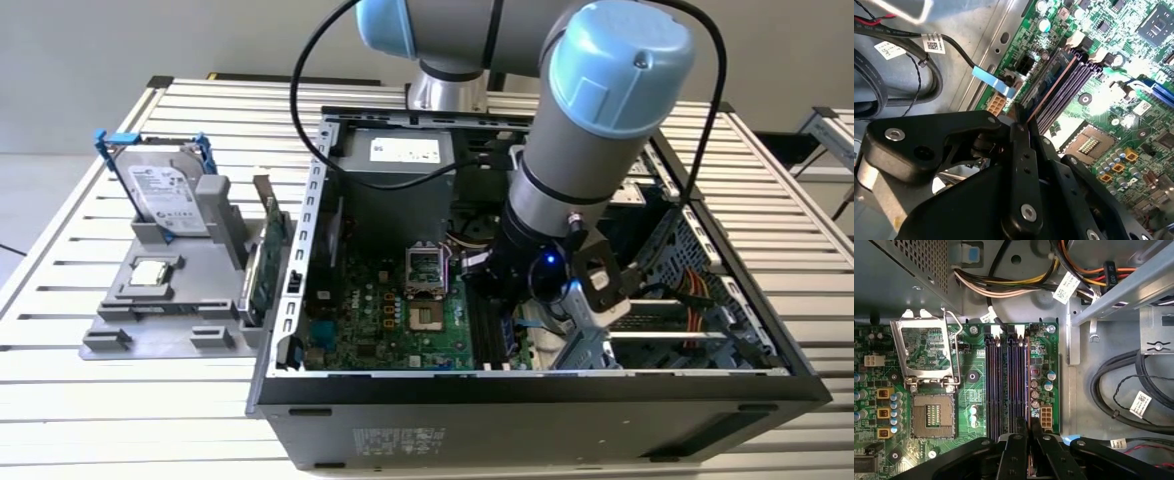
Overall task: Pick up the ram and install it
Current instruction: 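Insert the ram into the slot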
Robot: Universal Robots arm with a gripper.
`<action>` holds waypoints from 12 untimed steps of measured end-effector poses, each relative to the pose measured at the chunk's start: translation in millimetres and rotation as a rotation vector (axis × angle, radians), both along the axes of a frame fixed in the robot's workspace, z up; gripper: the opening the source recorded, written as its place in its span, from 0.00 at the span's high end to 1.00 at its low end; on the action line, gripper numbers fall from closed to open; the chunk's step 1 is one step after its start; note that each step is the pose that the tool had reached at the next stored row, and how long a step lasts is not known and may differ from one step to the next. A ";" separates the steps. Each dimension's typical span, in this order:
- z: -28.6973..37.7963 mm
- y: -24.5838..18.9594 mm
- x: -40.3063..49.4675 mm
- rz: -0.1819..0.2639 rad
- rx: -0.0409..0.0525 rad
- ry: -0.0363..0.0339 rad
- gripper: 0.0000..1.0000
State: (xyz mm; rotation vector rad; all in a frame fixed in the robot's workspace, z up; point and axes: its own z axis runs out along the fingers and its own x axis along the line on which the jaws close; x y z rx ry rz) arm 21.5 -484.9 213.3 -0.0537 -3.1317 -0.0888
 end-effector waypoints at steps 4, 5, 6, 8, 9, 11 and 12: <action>0.0 0.5 -1.2 0.000 -0.0001 -0.0001 1.00; -0.1 0.5 -1.8 0.000 -0.0001 -0.0001 1.00; -0.1 0.6 -2.2 0.000 0.0000 0.0000 1.00; -0.1 0.6 -2.2 0.000 -0.0001 0.0000 1.00; -0.2 0.6 -2.3 0.000 -0.0002 0.0000 1.00; -0.3 0.7 -3.0 -0.001 -0.0002 0.0000 1.00; -0.5 0.8 -3.4 -0.001 -0.0001 0.0000 1.00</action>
